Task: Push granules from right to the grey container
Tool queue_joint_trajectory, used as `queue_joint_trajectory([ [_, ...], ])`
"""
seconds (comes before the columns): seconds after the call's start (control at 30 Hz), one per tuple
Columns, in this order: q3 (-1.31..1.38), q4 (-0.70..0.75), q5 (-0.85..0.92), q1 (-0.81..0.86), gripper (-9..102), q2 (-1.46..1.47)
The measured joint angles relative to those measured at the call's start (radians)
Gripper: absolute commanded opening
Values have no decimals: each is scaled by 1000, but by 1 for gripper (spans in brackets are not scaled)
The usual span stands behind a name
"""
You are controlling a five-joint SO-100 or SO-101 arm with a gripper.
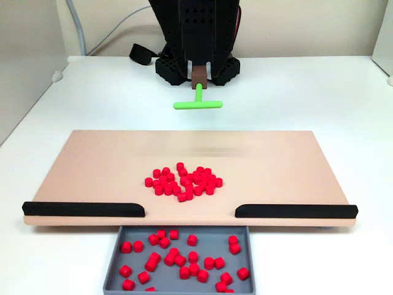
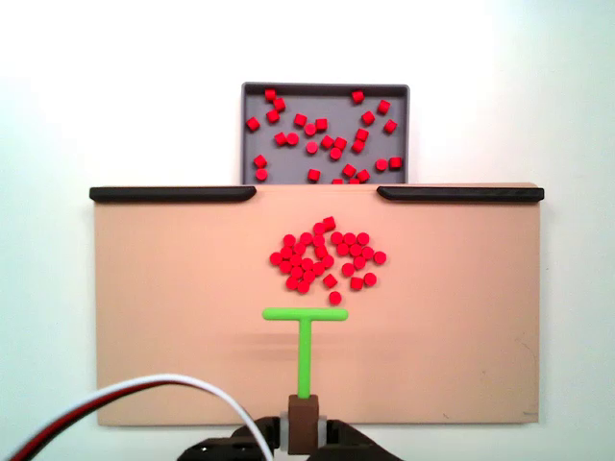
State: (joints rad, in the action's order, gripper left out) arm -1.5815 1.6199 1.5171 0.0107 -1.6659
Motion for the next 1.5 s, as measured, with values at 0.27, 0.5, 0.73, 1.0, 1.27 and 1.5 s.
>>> queue_joint_trajectory([
  [0.27, 0, 0, -18, 0, 0, 0],
  [0.5, 0, 0, -18, 0, 0, 0],
  [0.73, 0, 0, 12, 0, 0, 0],
  [1.0, 0, 5, 38, 0, 0, 0],
  [1.27, 0, 5, 64, 3, 0, 0],
  [1.5, 0, 8, 132, 37, 0, 2],
])
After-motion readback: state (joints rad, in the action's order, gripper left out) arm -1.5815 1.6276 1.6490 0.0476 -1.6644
